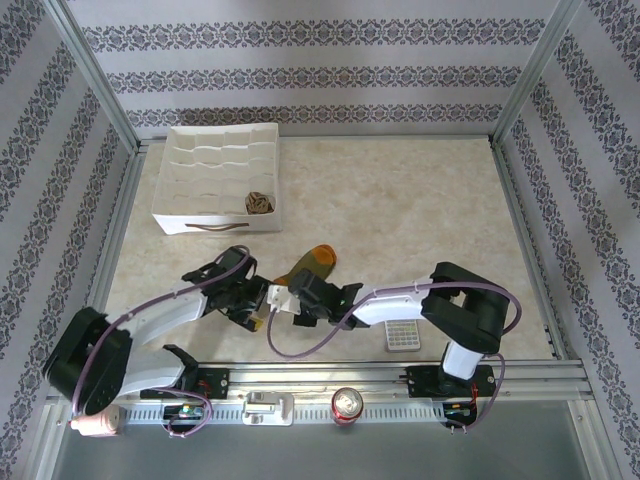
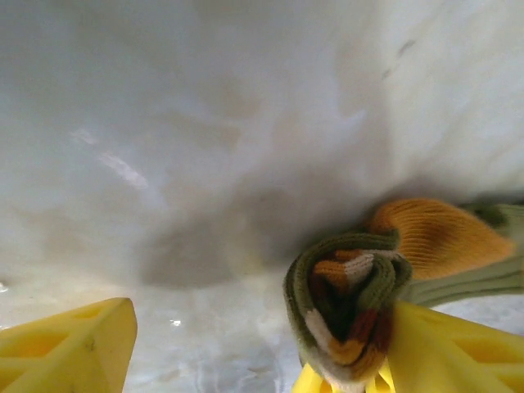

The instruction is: Roll the socks

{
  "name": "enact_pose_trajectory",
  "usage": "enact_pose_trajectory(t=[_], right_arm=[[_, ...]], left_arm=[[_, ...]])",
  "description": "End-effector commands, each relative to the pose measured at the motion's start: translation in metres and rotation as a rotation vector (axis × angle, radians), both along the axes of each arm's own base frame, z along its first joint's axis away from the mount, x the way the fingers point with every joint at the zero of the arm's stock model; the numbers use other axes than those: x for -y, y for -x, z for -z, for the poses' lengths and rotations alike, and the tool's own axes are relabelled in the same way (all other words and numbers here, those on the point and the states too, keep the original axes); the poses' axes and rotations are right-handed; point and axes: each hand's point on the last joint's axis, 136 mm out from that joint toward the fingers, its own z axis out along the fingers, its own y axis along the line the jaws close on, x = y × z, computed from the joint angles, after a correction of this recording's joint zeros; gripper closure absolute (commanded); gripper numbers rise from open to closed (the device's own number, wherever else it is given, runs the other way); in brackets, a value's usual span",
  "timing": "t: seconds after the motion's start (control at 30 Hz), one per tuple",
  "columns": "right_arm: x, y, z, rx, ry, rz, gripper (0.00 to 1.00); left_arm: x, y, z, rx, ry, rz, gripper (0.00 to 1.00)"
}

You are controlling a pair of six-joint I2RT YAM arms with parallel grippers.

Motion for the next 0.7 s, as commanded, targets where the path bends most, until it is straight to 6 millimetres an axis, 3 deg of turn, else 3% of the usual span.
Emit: enact_pose_trajectory(t=[0.0,0.17,0.43,0.67], right_arm=[[0.054,0.040,0.056,-0.366,0.131,0.059,1.00],[0.060,0.040,0.056,-0.540,0.053,0.116,1.00],[0.067,0.033,0.063,-0.829,-0.045,0.246,1.00],[0.080,0.019,0.073,-0.958,-0.076,0.390,1.00]], left_arm=[[-0.012,-0.013,-0.014,0.101,0.001,-0.037,0.20],[-0.015,-0.017,-0.022,0.187,0.019,-0.033,0.25],[0.011,-0.032,-0.035,0.299,0.073,0.083,0.41],[0.034,-0.037,-0.025,0.307,0.094,0.141,0.45]])
